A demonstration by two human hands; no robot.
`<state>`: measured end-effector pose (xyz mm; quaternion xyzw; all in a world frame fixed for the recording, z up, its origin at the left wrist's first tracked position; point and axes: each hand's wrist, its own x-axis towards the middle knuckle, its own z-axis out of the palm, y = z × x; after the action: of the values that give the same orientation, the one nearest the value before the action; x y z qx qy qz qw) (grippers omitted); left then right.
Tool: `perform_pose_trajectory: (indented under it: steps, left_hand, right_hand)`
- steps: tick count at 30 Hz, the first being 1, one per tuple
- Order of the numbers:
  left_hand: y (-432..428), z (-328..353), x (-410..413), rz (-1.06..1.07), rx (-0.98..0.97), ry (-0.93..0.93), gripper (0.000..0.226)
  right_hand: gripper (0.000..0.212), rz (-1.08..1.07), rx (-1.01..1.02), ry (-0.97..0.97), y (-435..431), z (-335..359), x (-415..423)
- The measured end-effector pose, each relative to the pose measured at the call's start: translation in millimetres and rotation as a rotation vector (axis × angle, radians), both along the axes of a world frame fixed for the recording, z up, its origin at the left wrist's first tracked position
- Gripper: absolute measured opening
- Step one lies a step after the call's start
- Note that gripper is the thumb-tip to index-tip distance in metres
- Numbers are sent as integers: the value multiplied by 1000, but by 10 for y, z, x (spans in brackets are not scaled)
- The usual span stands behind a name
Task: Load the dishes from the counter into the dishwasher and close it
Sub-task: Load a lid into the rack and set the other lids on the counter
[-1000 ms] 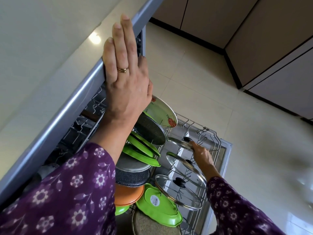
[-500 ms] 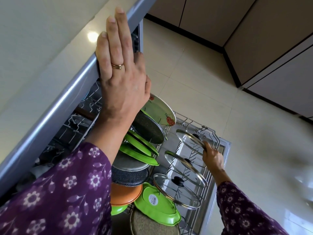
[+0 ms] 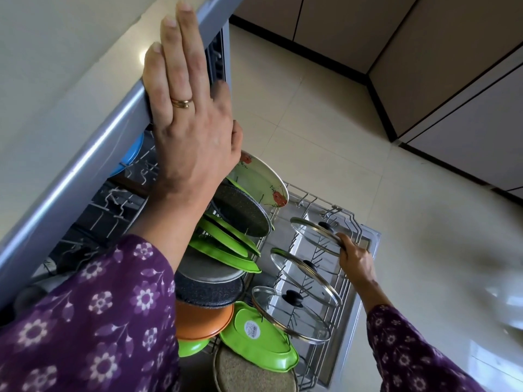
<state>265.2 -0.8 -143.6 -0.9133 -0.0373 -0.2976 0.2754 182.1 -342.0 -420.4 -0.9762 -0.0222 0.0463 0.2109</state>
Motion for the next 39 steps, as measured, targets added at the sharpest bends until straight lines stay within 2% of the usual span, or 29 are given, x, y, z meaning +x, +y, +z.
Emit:
perform_pose_trajectory:
  steps: [11,20,28,39]
  left_hand:
    - [37,-26,-26,-32,0,-11,35]
    - [76,-80,-6,-68,50,-87,33]
    - [19,-54,-6,-61,-129,-22,33]
    - [-11,34,-41,-78,-360,75,35]
  right_hand:
    - [23,2,0,80,150,-130,61]
    - [27,9,5,40,83,-109,49]
    - [28,42,32,-6,-9,15,4]
    - [30,27,35,35,44,108,-44]
